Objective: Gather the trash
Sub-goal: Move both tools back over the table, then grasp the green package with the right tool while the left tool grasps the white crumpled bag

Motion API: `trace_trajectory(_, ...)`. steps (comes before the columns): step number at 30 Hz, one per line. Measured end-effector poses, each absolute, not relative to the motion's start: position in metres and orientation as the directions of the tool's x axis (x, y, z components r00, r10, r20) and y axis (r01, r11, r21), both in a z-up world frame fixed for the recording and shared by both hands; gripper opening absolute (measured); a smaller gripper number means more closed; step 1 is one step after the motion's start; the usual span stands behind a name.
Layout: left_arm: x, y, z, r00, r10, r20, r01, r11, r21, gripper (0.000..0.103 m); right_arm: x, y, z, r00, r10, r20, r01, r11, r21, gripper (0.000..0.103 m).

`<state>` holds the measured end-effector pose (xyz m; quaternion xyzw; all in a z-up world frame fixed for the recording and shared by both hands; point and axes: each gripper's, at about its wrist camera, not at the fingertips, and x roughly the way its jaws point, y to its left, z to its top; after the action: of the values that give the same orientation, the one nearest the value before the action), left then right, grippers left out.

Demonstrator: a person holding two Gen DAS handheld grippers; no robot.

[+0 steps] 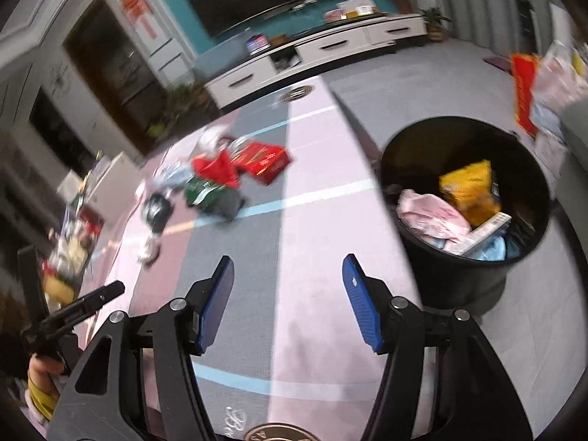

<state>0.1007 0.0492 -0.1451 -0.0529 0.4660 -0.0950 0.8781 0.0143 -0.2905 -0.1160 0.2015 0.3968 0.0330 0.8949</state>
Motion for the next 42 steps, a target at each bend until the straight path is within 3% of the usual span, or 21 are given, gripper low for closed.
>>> trace_trajectory(10,0.105,0.089,-0.155,0.564,-0.214,-0.798,0.054,0.973,-0.223,0.085,0.049,-0.235,-0.121,0.641,0.223,-0.735,0.009,0.955,0.298,0.061)
trace_trajectory(31,0.180,0.047,-0.174,0.560,-0.237,-0.794,0.117,0.971,-0.207,0.085,0.167,-0.168,-0.140,0.637,0.175,-0.751,-0.191,0.979,0.065,0.061)
trace_trajectory(38,0.189,0.041,-0.180,0.558,-0.219,-0.801,0.123,0.976,-0.181,0.069,0.197,-0.151,-0.157,0.601,0.171,-0.780,-0.265,0.964,0.008,0.060)
trace_trajectory(40,0.189,0.041,-0.182,0.558,-0.218,-0.800,0.126,0.976,-0.178,0.064,0.198,-0.147,-0.160,0.599,0.163,-0.784,-0.281,0.960,-0.015,0.054)
trace_trajectory(42,0.189,0.041,-0.182,0.556,-0.217,-0.802,0.130,0.976,-0.174,0.056,0.198,-0.145,-0.164,0.588,0.165,-0.792,-0.300,0.954,-0.023,0.035)
